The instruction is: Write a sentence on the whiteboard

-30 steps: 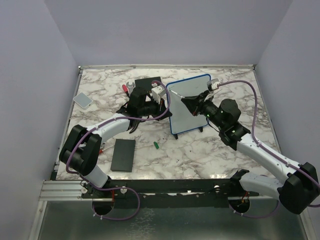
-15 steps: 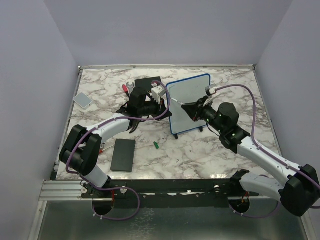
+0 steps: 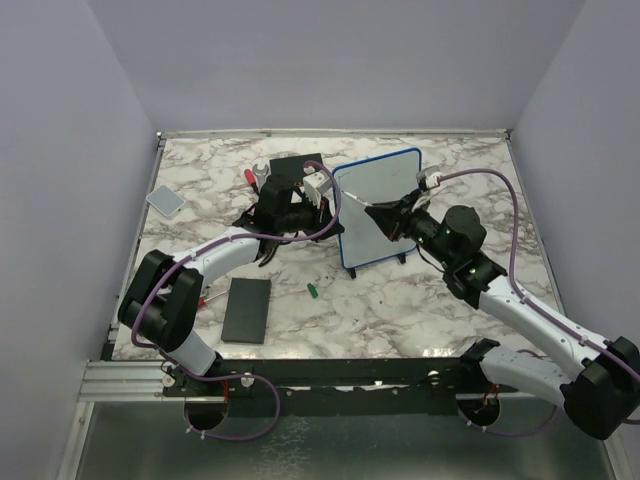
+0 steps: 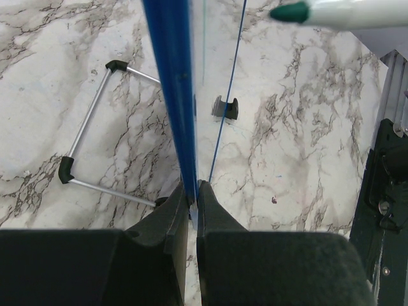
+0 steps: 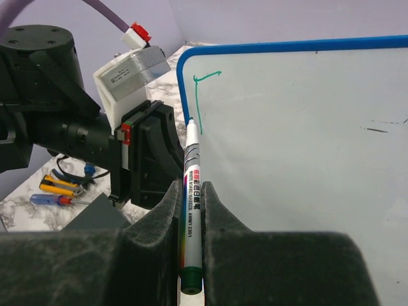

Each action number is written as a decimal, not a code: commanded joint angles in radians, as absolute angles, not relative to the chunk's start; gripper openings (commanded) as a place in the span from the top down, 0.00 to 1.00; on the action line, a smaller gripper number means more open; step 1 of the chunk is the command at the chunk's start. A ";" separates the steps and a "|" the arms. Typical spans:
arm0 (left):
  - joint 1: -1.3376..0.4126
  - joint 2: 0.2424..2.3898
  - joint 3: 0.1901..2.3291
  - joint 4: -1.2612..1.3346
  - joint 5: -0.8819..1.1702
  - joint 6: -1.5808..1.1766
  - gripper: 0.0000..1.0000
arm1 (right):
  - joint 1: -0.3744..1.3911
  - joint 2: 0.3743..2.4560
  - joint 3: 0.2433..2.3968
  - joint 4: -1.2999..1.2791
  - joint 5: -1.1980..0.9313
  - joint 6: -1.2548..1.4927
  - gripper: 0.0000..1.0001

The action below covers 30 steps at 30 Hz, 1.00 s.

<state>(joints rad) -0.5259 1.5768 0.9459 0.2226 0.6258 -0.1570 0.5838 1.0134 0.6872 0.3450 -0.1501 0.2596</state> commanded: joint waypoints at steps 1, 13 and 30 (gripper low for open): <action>-0.529 1.573 0.933 0.130 0.588 -0.135 1.00 | 0.592 1.048 0.721 0.374 -0.147 0.245 0.99; -0.529 1.580 0.933 0.127 0.589 -0.132 1.00 | 0.591 1.070 0.722 0.431 -0.129 0.258 0.99; -0.530 1.585 0.933 0.127 0.591 -0.128 1.00 | 0.592 1.088 0.726 0.428 -0.060 0.261 0.99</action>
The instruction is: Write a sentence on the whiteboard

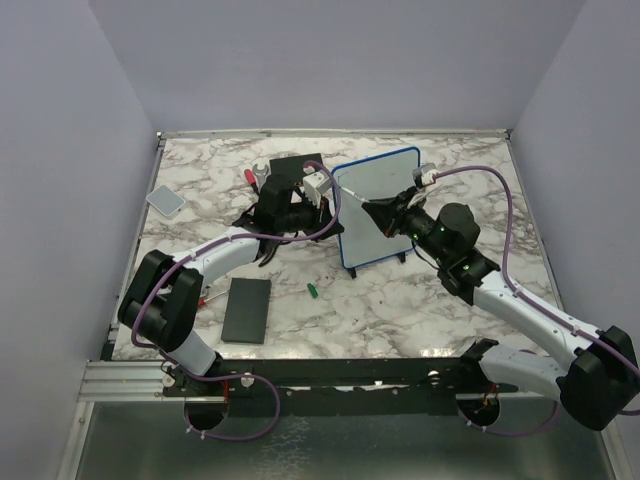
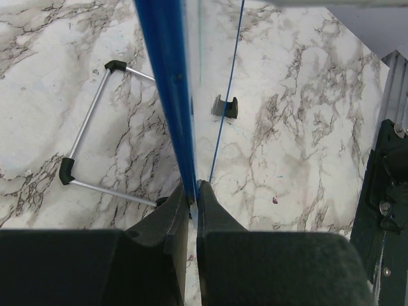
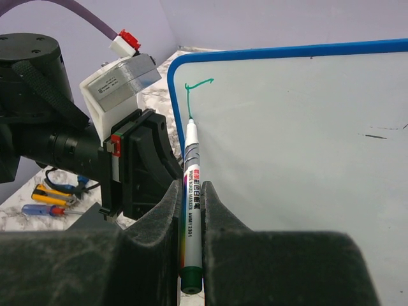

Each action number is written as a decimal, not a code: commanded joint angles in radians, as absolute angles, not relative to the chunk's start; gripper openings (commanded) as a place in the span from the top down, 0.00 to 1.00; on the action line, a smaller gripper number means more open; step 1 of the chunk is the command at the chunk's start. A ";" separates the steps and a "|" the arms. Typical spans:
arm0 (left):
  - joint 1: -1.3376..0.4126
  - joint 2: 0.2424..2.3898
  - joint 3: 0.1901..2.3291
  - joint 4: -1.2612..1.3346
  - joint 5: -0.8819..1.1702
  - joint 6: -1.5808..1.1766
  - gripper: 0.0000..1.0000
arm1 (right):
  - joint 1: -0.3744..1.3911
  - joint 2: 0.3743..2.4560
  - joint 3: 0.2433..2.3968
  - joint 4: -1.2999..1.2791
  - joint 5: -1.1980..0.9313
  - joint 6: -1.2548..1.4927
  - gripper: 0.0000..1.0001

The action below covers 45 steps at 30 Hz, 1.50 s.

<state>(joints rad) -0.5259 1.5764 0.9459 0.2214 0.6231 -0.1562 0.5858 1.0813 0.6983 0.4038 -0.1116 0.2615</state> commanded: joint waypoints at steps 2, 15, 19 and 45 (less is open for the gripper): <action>-0.530 1.585 0.933 0.127 0.592 -0.129 1.00 | 0.592 1.085 0.725 0.427 -0.049 0.262 0.99; -0.529 1.583 0.935 0.123 0.591 -0.127 1.00 | 0.592 1.070 0.720 0.411 -0.015 0.261 1.00; -0.529 1.557 0.936 0.123 0.589 -0.126 1.00 | 0.592 1.075 0.720 0.410 -0.023 0.266 0.99; -0.530 1.586 0.945 0.106 0.571 -0.128 1.00 | 0.592 0.966 0.686 0.350 -0.012 0.237 0.99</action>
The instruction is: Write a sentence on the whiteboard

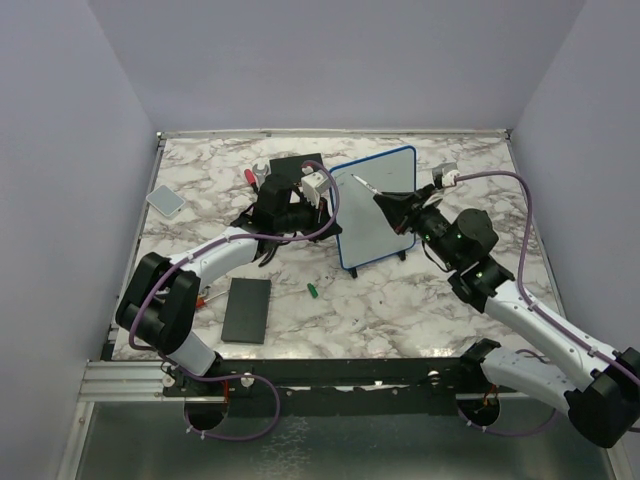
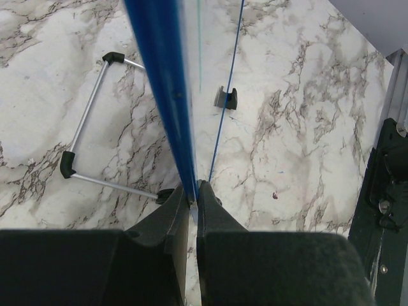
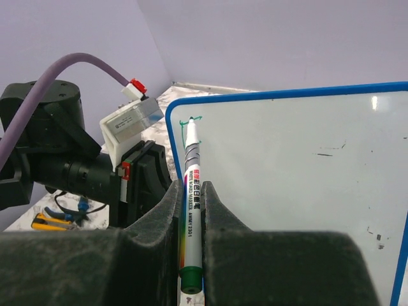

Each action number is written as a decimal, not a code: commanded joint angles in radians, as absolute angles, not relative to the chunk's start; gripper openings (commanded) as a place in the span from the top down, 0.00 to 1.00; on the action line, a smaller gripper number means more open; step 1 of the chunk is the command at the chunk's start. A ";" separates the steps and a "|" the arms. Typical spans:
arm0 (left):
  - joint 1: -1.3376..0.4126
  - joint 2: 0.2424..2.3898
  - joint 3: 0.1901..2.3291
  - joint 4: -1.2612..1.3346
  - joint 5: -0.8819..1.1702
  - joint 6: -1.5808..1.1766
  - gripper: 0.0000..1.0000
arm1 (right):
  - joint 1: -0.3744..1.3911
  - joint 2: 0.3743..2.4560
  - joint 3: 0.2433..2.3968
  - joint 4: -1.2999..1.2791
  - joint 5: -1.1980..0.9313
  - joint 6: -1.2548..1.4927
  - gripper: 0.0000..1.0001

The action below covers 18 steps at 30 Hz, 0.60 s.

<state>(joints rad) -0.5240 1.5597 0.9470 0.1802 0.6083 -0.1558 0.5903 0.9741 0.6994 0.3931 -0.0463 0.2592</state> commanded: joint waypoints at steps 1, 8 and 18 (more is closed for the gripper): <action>-0.530 1.585 0.944 0.106 0.571 -0.127 1.00 | 0.591 0.966 0.682 0.352 -0.017 0.237 1.00; -0.529 1.579 0.945 0.104 0.570 -0.127 1.00 | 0.592 0.979 0.661 0.367 -0.032 0.255 1.00; -0.529 1.578 0.945 0.100 0.570 -0.120 1.00 | 0.592 1.020 0.669 0.378 -0.006 0.249 1.00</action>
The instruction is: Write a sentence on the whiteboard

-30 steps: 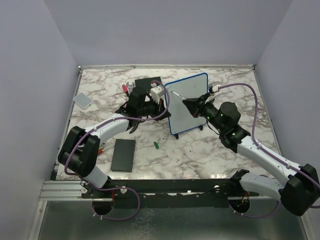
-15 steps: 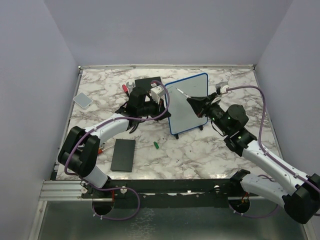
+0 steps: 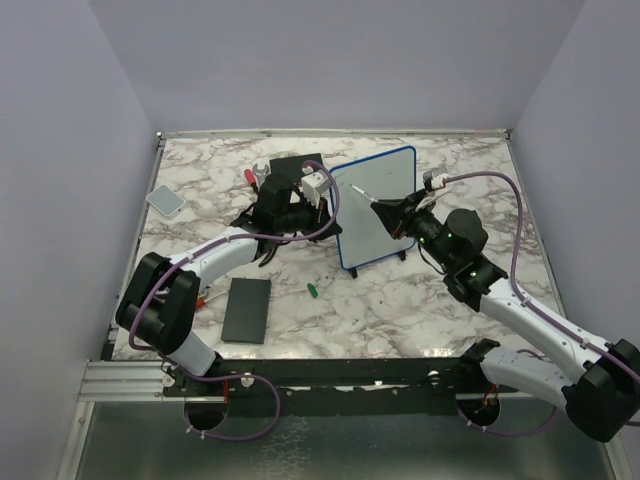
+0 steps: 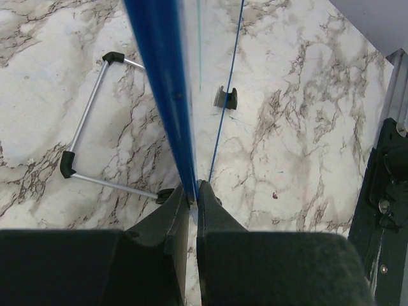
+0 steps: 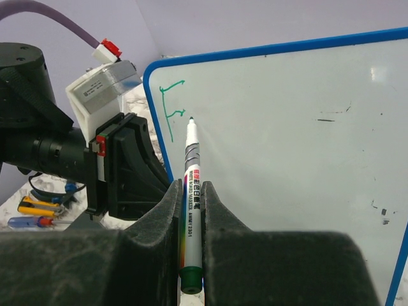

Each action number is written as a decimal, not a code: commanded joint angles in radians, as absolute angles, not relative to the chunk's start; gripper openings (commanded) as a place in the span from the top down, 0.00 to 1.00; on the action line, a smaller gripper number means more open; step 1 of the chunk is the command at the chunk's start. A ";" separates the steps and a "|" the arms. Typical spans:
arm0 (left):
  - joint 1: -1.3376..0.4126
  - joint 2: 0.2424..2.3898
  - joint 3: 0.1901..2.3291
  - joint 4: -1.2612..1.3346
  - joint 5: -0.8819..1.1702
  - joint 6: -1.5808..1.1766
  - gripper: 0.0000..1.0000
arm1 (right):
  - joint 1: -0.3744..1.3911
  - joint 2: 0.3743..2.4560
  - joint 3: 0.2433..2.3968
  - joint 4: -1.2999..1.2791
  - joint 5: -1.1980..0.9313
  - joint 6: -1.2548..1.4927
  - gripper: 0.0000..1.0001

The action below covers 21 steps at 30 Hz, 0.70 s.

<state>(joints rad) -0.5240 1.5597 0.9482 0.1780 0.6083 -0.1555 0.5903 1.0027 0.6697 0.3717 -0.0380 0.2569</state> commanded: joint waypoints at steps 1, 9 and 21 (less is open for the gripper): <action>-0.530 1.578 0.945 0.101 0.571 -0.120 1.00 | 0.592 1.027 0.670 0.380 -0.006 0.249 1.00; -0.529 1.578 0.945 0.098 0.572 -0.116 1.00 | 0.591 1.045 0.685 0.387 0.028 0.230 1.00; -0.529 1.580 0.945 0.097 0.573 -0.115 1.00 | 0.591 1.054 0.699 0.425 -0.024 0.212 1.00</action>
